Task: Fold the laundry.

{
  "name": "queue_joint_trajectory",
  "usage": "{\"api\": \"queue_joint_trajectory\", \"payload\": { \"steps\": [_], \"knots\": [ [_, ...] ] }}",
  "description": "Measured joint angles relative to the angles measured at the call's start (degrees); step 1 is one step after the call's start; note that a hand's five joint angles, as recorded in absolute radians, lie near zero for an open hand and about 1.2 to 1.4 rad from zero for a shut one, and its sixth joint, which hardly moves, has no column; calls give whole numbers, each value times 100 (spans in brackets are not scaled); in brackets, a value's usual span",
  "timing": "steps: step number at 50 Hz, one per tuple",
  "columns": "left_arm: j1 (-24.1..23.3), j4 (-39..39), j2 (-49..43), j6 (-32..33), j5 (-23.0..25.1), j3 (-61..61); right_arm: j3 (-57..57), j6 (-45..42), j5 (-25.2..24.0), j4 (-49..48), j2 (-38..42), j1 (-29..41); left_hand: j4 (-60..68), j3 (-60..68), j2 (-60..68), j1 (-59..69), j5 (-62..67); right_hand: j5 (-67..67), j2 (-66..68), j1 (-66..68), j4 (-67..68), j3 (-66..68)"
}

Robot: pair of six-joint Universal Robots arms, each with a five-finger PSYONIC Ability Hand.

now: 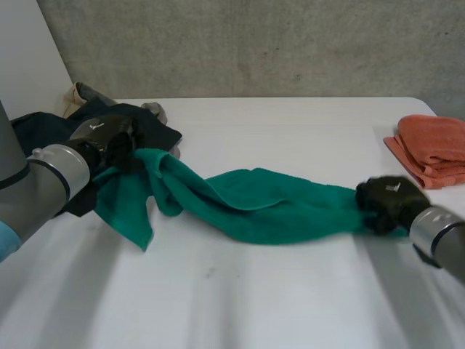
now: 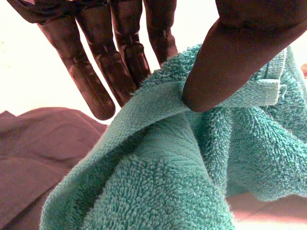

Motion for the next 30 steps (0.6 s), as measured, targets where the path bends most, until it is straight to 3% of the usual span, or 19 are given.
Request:
{"api": "queue_joint_trajectory", "payload": {
  "steps": [5,8,15,22,25,30],
  "knots": [
    [35,-192,159,32,8,0,-428,-565,-21,1076,-712,-30,0,0,0,0,0,-1,0,0,0,0],
    [146,-497,200,60,19,3,-823,-1614,-52,2329,-1061,-104,0,0,0,0,0,0,0,0,0,0],
    [273,-791,-230,235,20,79,-1380,-2715,103,3095,-768,-147,0,0,0,0,0,0,0,0,3,3],
    [123,-248,-1496,662,0,1693,-3295,-1826,907,1760,604,190,0,7,1,0,0,0,0,0,5,16],
    [86,421,-1735,703,-10,2439,-3911,-1392,1222,767,792,336,2,17,1,0,5,0,0,0,8,27],
    [60,2387,-1724,653,-42,3177,-4326,-750,1655,-1633,568,484,2,21,5,0,93,-1,0,0,9,29]
  ]
}}
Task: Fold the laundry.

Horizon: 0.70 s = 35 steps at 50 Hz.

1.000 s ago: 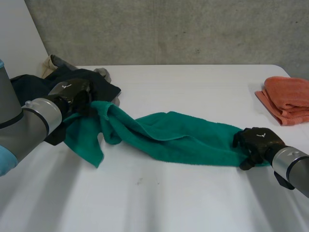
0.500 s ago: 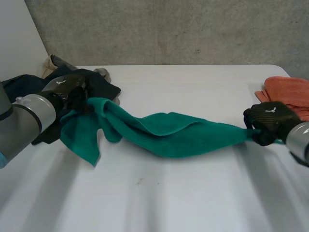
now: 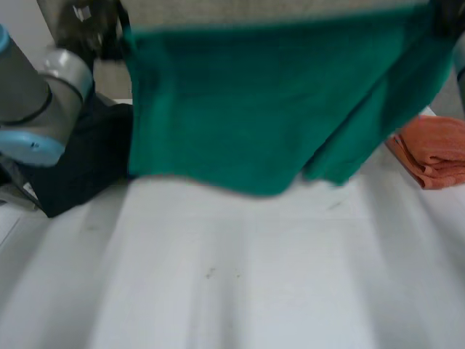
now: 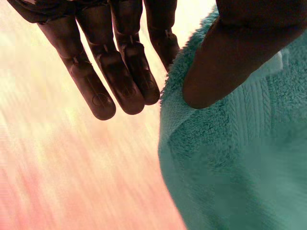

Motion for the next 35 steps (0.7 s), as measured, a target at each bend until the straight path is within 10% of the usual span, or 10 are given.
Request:
{"api": "queue_joint_trajectory", "payload": {
  "steps": [23,35],
  "knots": [
    [74,198,529,185,-13,-3480,3334,-32,-710,269,-325,15,1,1,6,0,-2,32,0,0,1,27],
    [49,-1229,1984,1505,-20,-5417,4419,-1762,-990,2707,-770,-180,2,1,6,0,-1,32,0,0,1,27]
  ]
}}
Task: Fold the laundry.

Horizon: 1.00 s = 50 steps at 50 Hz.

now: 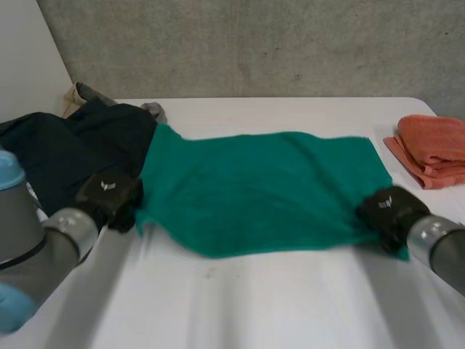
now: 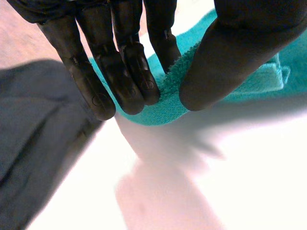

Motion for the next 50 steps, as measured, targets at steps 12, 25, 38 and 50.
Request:
{"api": "queue_joint_trajectory", "payload": {
  "steps": [12,25,38,50],
  "knots": [
    [116,-2133,1117,1284,0,-624,314,-1540,24,1911,-871,-651,14,0,0,0,-1,0,0,0,0,-1],
    [124,-317,-255,809,-144,383,-426,-648,135,244,348,-624,16,0,1,0,-1,0,0,0,0,-1],
    [-211,-379,-619,625,-516,706,-848,-185,184,1011,505,-751,16,0,1,0,-1,-1452,-1476,-1213,-1567,-1561],
    [-201,-405,-202,649,-505,301,-819,-323,149,1529,519,-1218,16,0,1,0,-1,-63,-25,26,-182,-174]
  ]
}}
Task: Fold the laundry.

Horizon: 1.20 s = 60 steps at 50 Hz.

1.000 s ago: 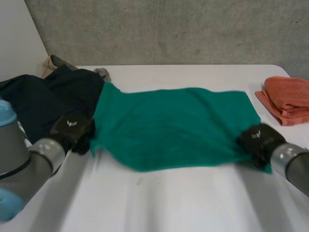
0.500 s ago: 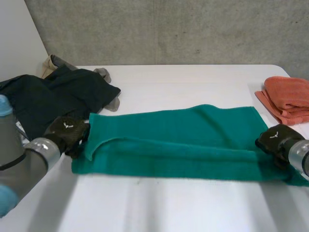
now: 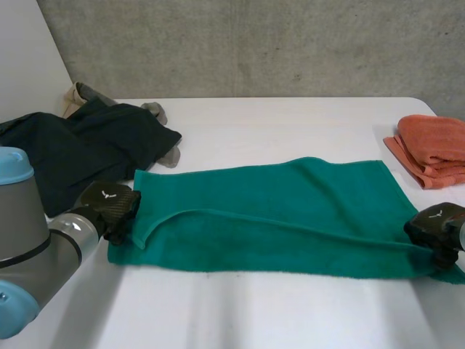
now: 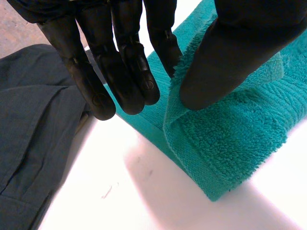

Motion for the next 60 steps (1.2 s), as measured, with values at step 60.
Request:
{"api": "queue_joint_trajectory", "payload": {
  "steps": [60],
  "knots": [
    [-106,564,-1346,-831,-425,2583,-2405,1433,-710,-1248,961,412,-5728,-5627,-5663,-5166,-5408,-3971,-4118,-3853,-4048,-4037]
  ]
}}
